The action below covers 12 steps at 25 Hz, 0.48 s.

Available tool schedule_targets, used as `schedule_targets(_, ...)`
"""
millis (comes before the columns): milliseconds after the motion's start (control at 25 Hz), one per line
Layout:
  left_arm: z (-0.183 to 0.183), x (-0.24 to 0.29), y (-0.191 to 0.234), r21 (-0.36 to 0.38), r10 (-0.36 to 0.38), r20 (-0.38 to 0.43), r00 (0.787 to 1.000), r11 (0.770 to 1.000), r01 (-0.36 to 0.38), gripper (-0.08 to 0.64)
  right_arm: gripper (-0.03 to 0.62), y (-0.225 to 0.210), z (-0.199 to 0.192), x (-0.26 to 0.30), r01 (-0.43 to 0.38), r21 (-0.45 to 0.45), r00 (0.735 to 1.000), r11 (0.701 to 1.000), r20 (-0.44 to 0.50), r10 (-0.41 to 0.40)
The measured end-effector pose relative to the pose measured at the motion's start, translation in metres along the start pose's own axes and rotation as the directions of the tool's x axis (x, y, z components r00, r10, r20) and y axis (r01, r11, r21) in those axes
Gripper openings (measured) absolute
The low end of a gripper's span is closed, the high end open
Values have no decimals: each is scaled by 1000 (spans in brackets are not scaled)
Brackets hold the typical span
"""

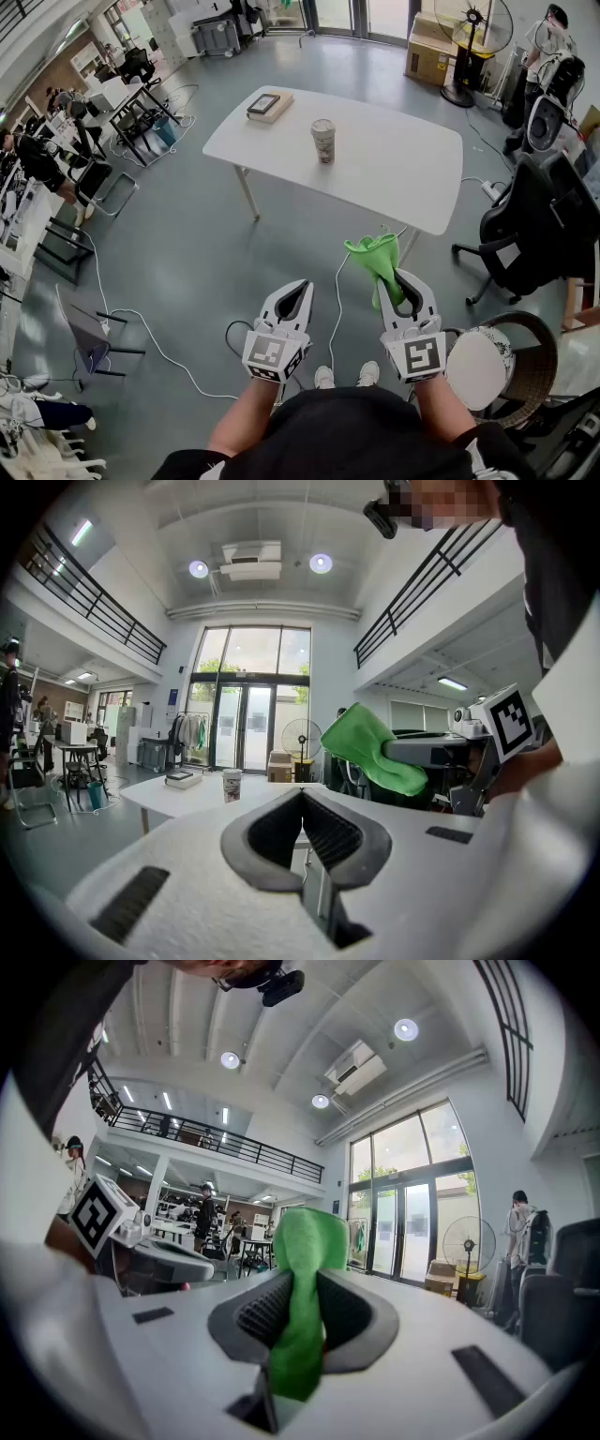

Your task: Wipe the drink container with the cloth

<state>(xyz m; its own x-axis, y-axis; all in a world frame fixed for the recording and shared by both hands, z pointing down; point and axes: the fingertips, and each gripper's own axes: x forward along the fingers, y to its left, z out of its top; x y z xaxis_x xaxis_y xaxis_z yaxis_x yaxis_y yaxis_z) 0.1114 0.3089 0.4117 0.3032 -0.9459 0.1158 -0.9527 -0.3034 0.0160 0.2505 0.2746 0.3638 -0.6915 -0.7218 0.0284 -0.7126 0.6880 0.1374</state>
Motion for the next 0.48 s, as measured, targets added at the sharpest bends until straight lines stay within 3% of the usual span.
schedule_targets(480, -22, -20, -21, -28, -10, -24, 1000, 1000, 9, 9, 86, 10, -12, -27, 10, 43, 1000, 999, 6, -10)
